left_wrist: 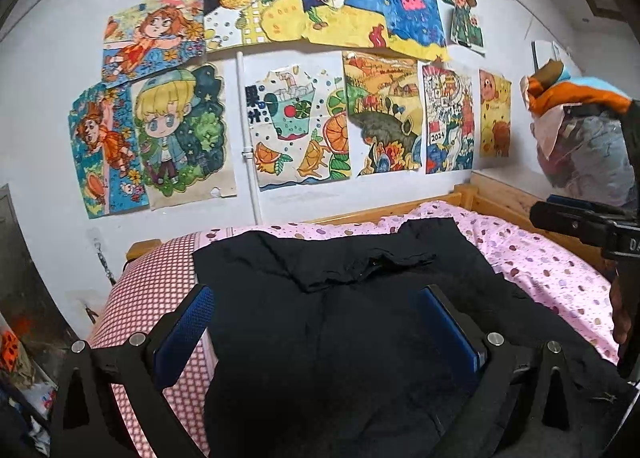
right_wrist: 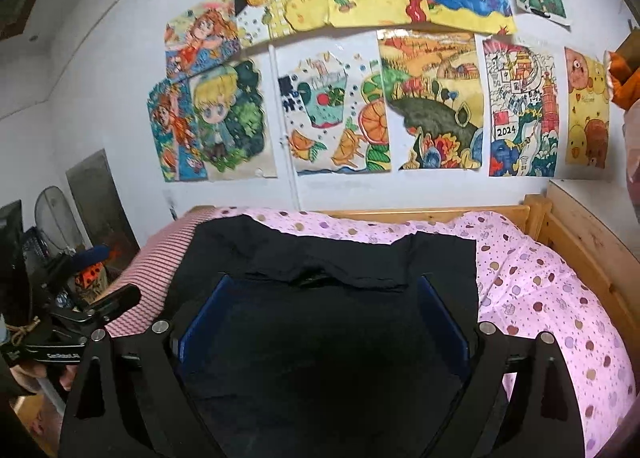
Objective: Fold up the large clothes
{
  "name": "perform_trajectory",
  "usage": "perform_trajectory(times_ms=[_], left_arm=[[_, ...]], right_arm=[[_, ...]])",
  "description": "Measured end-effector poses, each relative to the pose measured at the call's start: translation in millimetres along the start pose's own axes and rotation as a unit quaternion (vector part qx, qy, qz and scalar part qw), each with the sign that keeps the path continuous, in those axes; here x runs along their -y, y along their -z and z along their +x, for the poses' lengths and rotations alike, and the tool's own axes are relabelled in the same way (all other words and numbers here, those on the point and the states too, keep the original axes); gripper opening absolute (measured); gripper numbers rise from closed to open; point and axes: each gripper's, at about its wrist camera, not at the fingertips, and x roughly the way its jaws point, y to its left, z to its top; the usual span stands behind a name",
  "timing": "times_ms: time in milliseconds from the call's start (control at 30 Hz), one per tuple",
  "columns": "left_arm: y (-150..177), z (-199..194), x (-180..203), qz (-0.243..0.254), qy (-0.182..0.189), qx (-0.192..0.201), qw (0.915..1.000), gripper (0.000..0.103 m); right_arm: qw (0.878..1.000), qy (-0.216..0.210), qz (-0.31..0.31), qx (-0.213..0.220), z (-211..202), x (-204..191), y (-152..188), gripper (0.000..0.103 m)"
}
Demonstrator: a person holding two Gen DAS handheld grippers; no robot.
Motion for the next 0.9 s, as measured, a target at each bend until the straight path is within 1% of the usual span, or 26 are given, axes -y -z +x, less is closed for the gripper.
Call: perform_trajectory(times_ms=[133,200,300,400,500,533,600,633,700,767,833,900], left_arm=[[4,-26,-8,-0.003,0.007,0.004,1.0000,0.103],[8,-40,-11,-0.004,0.012,0.004,0.9999,0.103],[14,-61,-15,-0.012,0.029,0.007,0.9995,0.103],[22,-84,-17,-0.010,0.017,-0.001,0.9998,0.103],[31,-109,-18,-0.008,0.001,0.003,1.0000,0.103],[35,-119,-16,-0.009,-0.010,0.003,0.9999,0.103],[43,-134,-13,-0.011,-0.024,-0.001,0.9997,0.103],[49,-144,-10,-0.014,-0.035,-0.005,0.9993,0.103],[61,-163,-6,-0.026,-0.043,-0.012,0.9987,0.103],[75,-184,1,-0.036,-0.046,-0.022,0.9981,0.103],[86,-199,7,-0.035,-0.051,-0.030,0.9976,0.103],[99,-214,13,-0.035,-0.047,-0.041,0.9975,0.103]], right_arm=[[1.000,0.013,-0.012,-0.001,-27,-20,7,0.090],[0.999,0.028,-0.021,-0.005,-43,-30,12,0.090],[0.999,0.049,-0.021,-0.014,-66,-40,20,0.090],[0.997,0.070,-0.026,-0.029,-86,-49,33,0.090],[0.997,0.064,-0.039,-0.021,-103,-57,42,0.090],[0.997,0.059,-0.042,-0.017,-110,-58,46,0.090],[0.998,0.043,-0.048,-0.010,-124,-59,54,0.090],[0.998,0.041,-0.054,-0.008,-134,-59,60,0.090],[0.997,0.042,-0.061,-0.003,-150,-58,70,0.090],[0.996,0.044,-0.070,-0.012,-166,-58,79,0.090],[0.996,0.046,-0.069,-0.025,-179,-57,86,0.090],[0.997,0.033,-0.057,-0.046,-193,-52,96,0.090]])
